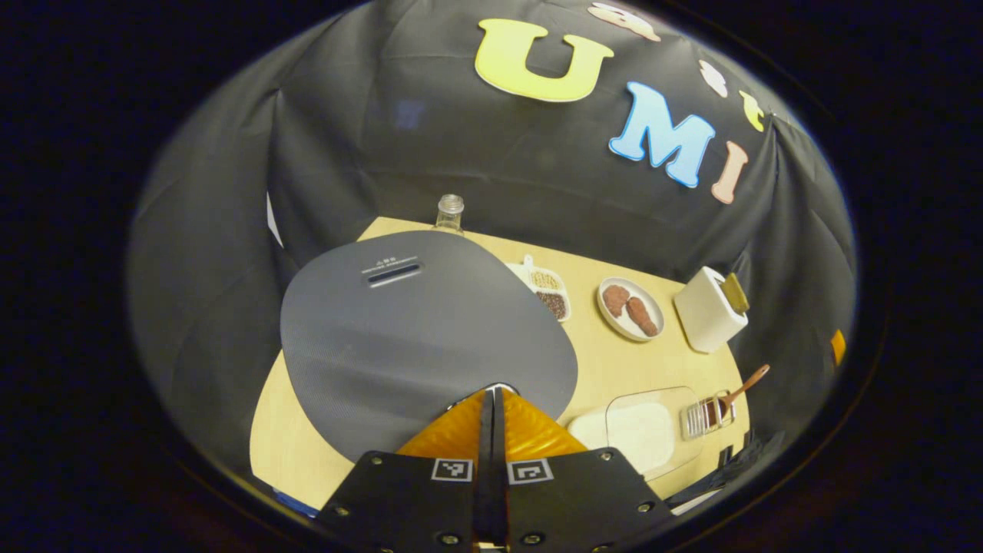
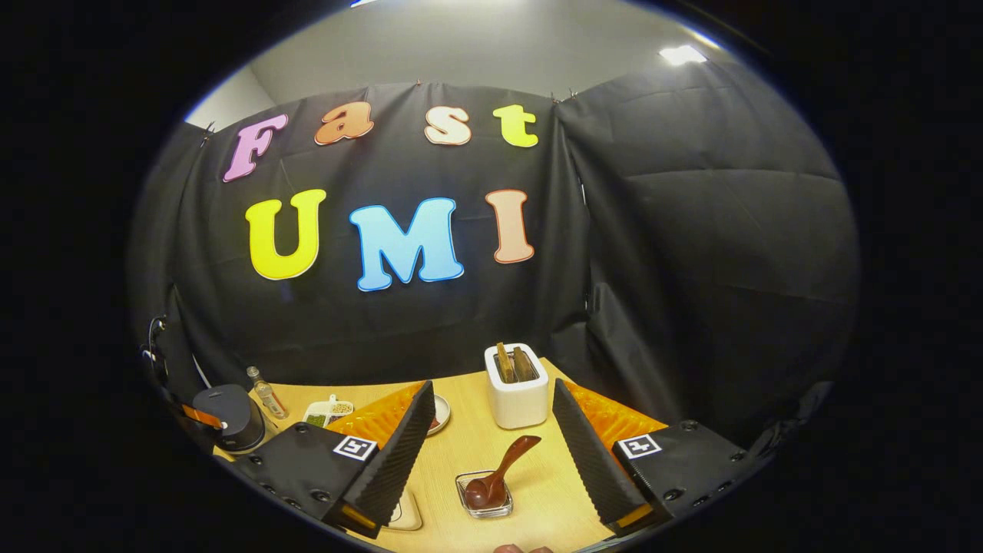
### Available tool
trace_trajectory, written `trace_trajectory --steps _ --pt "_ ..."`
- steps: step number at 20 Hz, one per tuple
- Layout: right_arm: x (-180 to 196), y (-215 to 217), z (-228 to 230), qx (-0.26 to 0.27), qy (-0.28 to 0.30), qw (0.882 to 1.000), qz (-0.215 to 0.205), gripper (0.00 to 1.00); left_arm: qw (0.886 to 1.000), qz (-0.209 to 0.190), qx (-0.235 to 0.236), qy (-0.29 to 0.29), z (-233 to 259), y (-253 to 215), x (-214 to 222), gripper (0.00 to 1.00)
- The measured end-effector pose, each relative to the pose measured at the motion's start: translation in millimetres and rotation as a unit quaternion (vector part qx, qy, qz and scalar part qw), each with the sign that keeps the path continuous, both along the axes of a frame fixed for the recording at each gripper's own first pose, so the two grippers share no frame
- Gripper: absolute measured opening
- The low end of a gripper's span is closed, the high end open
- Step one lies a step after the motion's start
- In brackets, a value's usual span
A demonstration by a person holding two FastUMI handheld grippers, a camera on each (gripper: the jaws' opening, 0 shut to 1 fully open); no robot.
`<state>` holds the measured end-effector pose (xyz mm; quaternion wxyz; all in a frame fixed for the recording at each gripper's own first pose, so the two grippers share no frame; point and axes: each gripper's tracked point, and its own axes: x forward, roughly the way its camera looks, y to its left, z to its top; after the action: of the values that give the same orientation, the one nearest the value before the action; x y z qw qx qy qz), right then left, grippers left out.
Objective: Close the left gripper, press the button to open the rice cooker; take a wooden spoon from the chopstick holder with the right hand, scoop a spoonful of rice and pour it into the rice cooker, then put the wooden spoon back into the chopstick holder.
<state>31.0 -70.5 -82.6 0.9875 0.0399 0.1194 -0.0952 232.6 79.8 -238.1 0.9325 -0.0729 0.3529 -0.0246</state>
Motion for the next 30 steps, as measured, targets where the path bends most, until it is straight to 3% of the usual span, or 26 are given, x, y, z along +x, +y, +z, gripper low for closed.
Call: trace_trajectory --steps 2,7,9,13,16,17,18,19,20,21,23,24,25,27,30 --pt "-5 -1 -1 -0.005 0.004 1.0 -0.003 0.98 1.0 0.012 0.007 -0.008 4 1 -5 0.02" --pt "-23 -11 4 -0.009 0.004 1.0 -0.022 0.98 0.994 0.01 0.06 -0.091 44 0 -6 0.02" --pt "-32 -17 6 -0.01 0.003 0.999 -0.033 0.98 0.985 0.027 0.067 -0.155 87 5 -2 0.02" --pt "-40 -20 8 -0.008 0.008 0.999 -0.043 0.98 0.955 0.054 0.057 -0.285 188 17 -22 0.02" --pt "-38 -18 10 -0.01 0.01 0.999 -0.041 0.98 0.945 0.056 0.031 -0.321 215 23 -63 0.01" --pt "-35 -19 7 -0.01 0.014 0.999 -0.038 0.98 0.942 0.055 0.035 -0.328 219 26 -75 0.06" --pt "-31 -21 3 -0.007 0.023 0.999 -0.039 0.93 0.941 0.057 0.044 -0.331 221 32 -87 0.0" --pt "-27 -24 -1 -0.002 0.028 0.999 -0.039 0.93 0.94 0.054 0.047 -0.332 218 33 -100 0.0" --pt "-22 -26 -2 0.002 0.032 0.999 -0.038 0.98 0.94 0.06 0.05 -0.333 216 37 -106 0.21" --pt "-15 -27 -4 0.005 0.035 0.999 -0.036 0.93 0.94 0.075 0.054 -0.329 212 44 -114 0.41" --pt "-2 -32 -10 0.007 0.04 0.999 -0.032 0.98 0.937 0.124 0.064 -0.321 204 67 -131 0.82" --pt "5 -33 -13 0.014 0.043 0.999 -0.03 0.93 0.939 0.139 0.063 -0.31 198 72 -136 0.89" --pt "11 -34 -19 0.025 0.047 0.998 -0.027 0.98 0.939 0.154 0.058 -0.301 191 72 -143 0.89" --pt "24 -39 -34 0.042 0.06 0.997 -0.027 0.98 0.936 0.19 0.051 -0.293 185 80 -150 0.89" --pt "40 -48 -64 0.072 0.088 0.993 -0.026 0.98 0.931 0.211 0.038 -0.297 187 71 -158 0.89"
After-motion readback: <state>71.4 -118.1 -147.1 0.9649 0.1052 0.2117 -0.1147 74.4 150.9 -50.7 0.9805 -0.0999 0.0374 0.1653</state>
